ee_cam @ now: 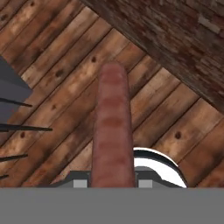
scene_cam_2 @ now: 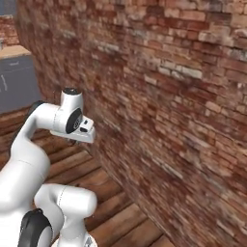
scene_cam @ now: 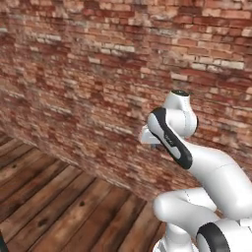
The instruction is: Retrieve the sausage and cheese from the fridge and place them on the cutting board on the counter.
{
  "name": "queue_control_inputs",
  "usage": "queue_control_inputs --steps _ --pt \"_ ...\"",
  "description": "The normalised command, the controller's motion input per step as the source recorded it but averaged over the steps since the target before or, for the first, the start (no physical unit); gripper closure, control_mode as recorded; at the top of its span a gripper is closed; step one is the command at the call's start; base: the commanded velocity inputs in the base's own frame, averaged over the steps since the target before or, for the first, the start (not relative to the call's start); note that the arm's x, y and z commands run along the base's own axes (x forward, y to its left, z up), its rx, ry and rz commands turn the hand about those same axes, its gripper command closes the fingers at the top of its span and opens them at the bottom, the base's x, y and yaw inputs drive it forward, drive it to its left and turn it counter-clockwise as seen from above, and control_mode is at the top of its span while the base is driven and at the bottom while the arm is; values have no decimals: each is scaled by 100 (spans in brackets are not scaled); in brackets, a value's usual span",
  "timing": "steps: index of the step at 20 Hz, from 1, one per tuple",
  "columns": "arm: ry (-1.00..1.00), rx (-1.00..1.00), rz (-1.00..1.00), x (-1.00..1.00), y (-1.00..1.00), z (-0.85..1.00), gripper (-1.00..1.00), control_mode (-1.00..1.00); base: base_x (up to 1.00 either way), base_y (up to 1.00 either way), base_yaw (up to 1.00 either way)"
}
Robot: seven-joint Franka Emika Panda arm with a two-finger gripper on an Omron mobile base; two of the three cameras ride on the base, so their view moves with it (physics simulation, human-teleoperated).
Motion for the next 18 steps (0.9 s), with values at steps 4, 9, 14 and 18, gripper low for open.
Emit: queue_control_inputs --steps 4,9,14,18 --pt "0 0 0 0 0 0 100 100 47 0 75" --pt "0 0 0 0 0 0 100 100 61 0 62" --pt "0 0 0 0 0 0 100 100 74 -2 44" --pt "0 0 0 0 0 0 100 100 76 -22 18"
